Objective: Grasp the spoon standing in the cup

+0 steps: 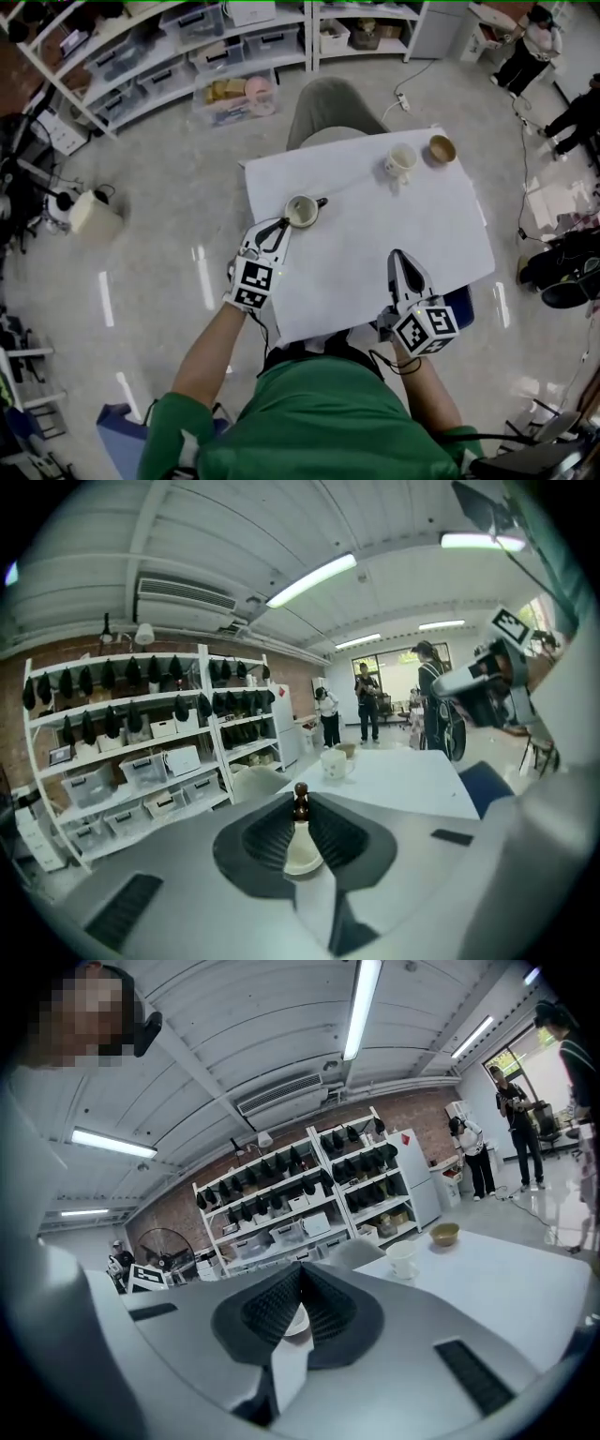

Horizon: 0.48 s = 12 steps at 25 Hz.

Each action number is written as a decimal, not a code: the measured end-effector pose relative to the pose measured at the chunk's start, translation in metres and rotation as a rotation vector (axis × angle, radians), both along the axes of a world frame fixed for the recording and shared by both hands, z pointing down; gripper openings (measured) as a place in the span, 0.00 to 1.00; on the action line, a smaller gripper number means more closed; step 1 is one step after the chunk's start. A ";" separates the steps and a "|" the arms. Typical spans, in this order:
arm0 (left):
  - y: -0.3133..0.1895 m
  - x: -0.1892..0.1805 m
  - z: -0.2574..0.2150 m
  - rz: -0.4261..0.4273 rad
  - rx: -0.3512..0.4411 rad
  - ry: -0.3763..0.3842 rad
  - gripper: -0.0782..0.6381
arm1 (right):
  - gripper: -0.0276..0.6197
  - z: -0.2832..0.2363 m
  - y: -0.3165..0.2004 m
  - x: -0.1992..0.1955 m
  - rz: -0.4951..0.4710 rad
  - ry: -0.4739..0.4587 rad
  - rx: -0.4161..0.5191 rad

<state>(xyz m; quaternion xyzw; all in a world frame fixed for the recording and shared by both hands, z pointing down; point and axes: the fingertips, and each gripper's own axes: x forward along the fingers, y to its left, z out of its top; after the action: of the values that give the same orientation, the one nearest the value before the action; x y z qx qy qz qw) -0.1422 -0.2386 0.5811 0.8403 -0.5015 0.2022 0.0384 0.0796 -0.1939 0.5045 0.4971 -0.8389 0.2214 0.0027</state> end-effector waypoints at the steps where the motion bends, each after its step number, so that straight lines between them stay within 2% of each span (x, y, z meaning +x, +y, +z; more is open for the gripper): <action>1: 0.003 -0.003 -0.008 -0.015 0.000 0.031 0.19 | 0.08 -0.002 0.000 -0.003 -0.007 -0.001 0.003; 7: 0.024 -0.023 -0.058 -0.076 0.044 0.188 0.19 | 0.08 -0.014 -0.001 -0.024 -0.048 -0.012 0.029; 12: 0.036 -0.025 -0.103 -0.096 0.078 0.295 0.19 | 0.08 -0.032 -0.008 -0.029 -0.063 -0.022 0.042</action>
<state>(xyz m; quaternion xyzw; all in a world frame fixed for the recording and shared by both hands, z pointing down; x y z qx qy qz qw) -0.1667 -0.2024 0.4779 0.8368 -0.5374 0.0550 0.0888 0.0507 -0.2022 0.4728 0.4680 -0.8586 0.2092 -0.0100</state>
